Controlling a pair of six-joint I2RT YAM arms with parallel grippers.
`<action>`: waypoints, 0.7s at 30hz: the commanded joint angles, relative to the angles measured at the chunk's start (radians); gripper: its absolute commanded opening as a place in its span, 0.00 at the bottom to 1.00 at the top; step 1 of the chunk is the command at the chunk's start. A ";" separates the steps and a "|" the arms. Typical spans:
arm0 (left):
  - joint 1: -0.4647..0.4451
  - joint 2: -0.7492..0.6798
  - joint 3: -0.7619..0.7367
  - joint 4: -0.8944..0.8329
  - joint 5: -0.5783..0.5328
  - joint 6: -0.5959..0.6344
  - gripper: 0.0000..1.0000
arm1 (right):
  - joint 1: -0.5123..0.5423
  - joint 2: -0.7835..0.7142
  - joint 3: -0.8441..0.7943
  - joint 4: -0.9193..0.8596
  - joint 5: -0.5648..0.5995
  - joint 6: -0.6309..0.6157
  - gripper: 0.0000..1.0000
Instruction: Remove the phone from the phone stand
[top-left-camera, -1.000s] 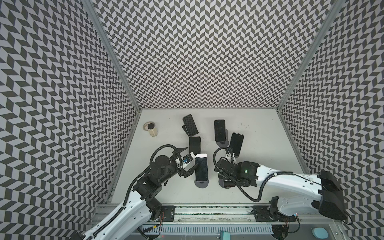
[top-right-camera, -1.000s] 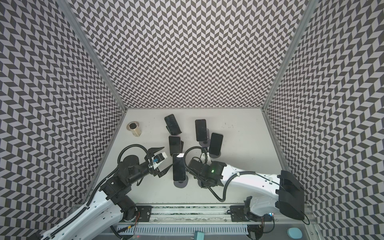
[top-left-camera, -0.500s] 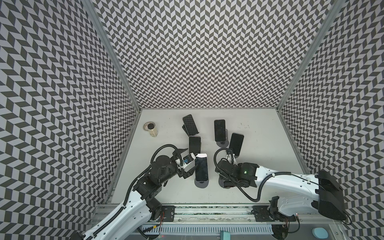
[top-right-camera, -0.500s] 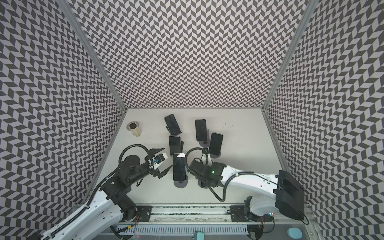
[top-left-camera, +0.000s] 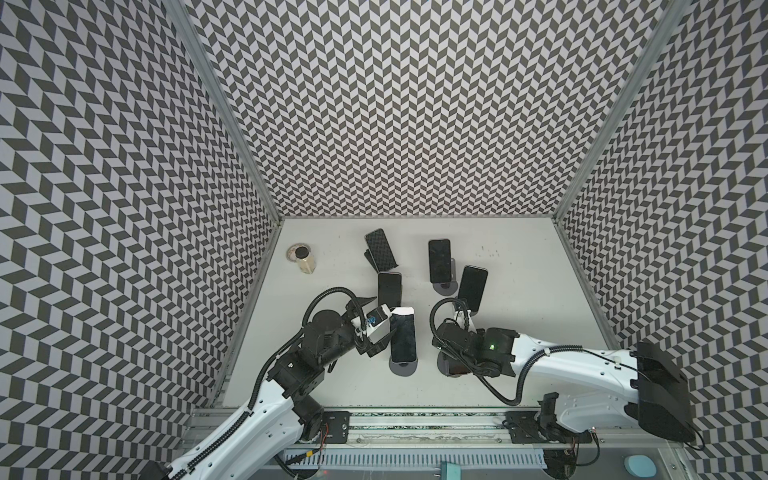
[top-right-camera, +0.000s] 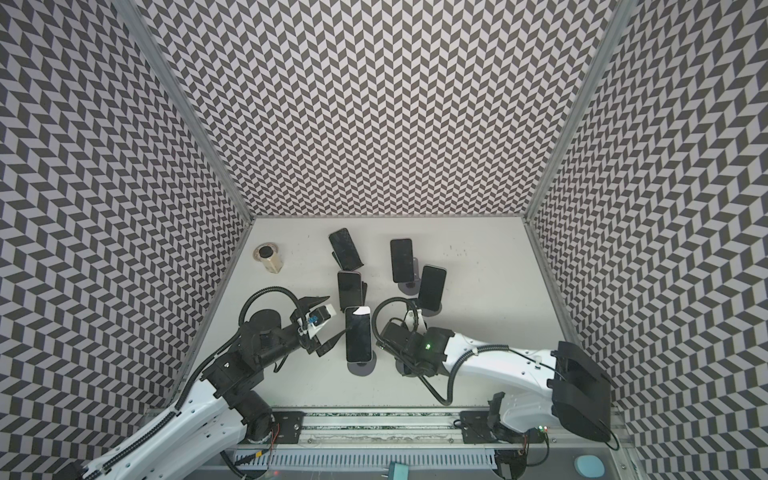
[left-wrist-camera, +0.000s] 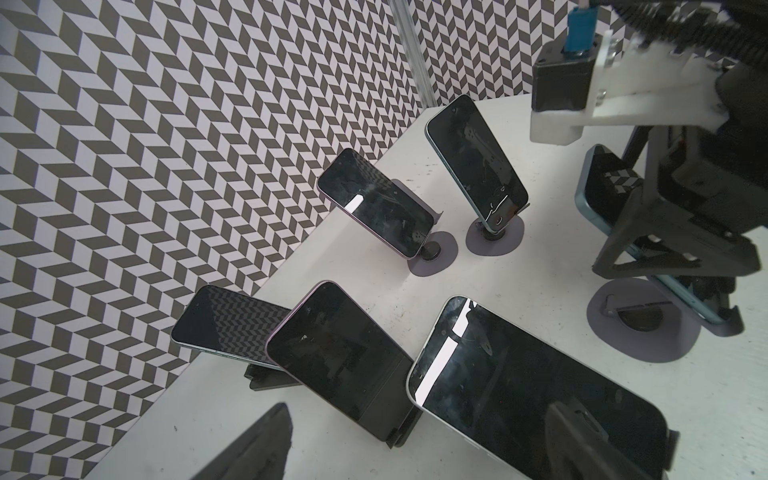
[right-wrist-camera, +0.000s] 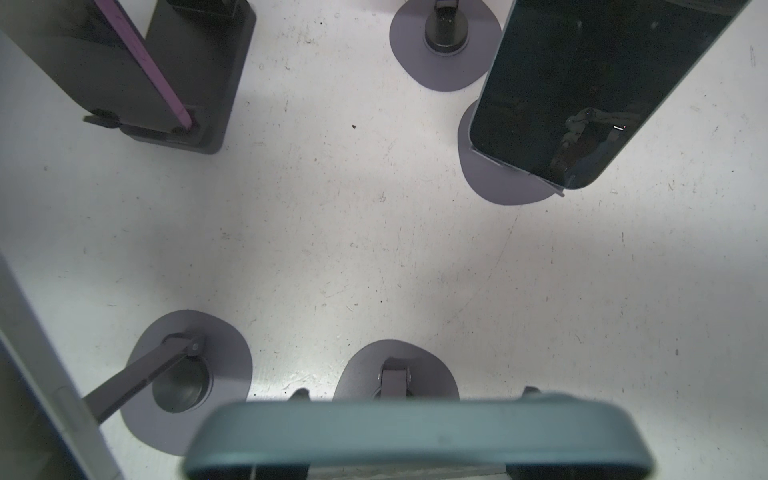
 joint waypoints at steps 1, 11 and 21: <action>-0.003 -0.005 -0.003 0.028 0.007 -0.008 0.95 | -0.005 -0.016 0.009 0.028 0.003 0.010 0.70; -0.003 0.000 0.000 0.061 -0.007 -0.059 0.95 | -0.006 -0.009 0.032 0.019 -0.019 0.000 0.61; -0.003 0.039 0.046 0.135 -0.071 -0.156 0.95 | -0.006 0.000 0.078 0.016 -0.051 -0.016 0.51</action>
